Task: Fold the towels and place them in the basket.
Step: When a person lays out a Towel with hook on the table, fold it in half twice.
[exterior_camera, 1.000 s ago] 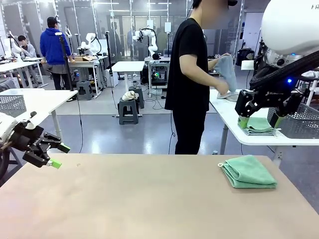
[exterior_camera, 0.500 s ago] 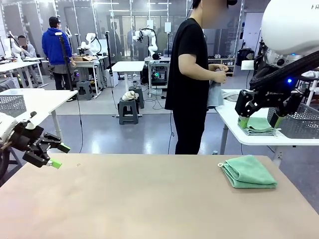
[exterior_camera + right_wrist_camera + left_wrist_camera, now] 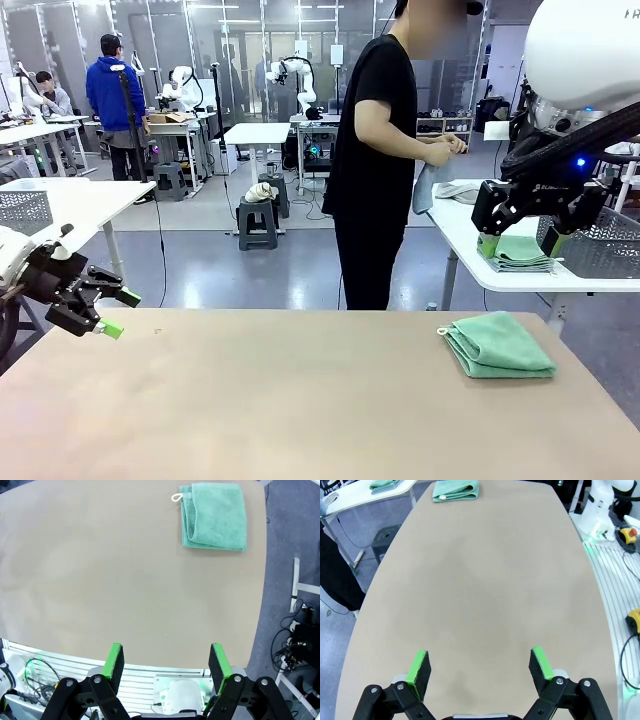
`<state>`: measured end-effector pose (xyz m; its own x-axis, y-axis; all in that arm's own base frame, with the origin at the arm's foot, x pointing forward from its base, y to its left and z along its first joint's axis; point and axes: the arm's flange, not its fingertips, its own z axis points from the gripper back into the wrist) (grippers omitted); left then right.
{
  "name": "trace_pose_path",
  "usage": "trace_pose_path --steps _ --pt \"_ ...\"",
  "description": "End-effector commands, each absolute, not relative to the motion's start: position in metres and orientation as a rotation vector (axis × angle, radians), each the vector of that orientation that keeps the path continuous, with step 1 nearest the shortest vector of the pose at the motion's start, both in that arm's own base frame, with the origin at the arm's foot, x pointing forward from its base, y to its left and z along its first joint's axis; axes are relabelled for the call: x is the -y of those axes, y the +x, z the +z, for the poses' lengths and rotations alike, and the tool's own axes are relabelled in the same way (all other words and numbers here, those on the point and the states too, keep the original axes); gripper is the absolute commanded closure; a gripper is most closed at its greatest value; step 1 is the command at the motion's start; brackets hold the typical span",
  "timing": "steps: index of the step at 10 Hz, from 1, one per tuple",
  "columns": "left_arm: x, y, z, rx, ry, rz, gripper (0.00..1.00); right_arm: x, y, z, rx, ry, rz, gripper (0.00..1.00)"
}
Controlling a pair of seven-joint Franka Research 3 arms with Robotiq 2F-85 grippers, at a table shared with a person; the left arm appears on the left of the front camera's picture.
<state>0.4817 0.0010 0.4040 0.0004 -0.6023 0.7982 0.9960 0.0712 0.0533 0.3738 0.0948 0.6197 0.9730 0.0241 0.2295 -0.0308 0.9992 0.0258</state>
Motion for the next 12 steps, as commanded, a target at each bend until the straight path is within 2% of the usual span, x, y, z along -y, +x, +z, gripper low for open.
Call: trace_pose_path --steps 1,12 --pt "-0.0012 0.4815 0.4049 0.783 -0.654 -1.407 0.00 -0.0961 0.3757 0.6208 0.234 0.035 0.003 0.15" --pt "-0.0012 0.4815 0.4049 0.783 -0.654 -1.407 0.00 -0.0961 0.3757 0.6208 0.234 0.035 0.003 0.15"
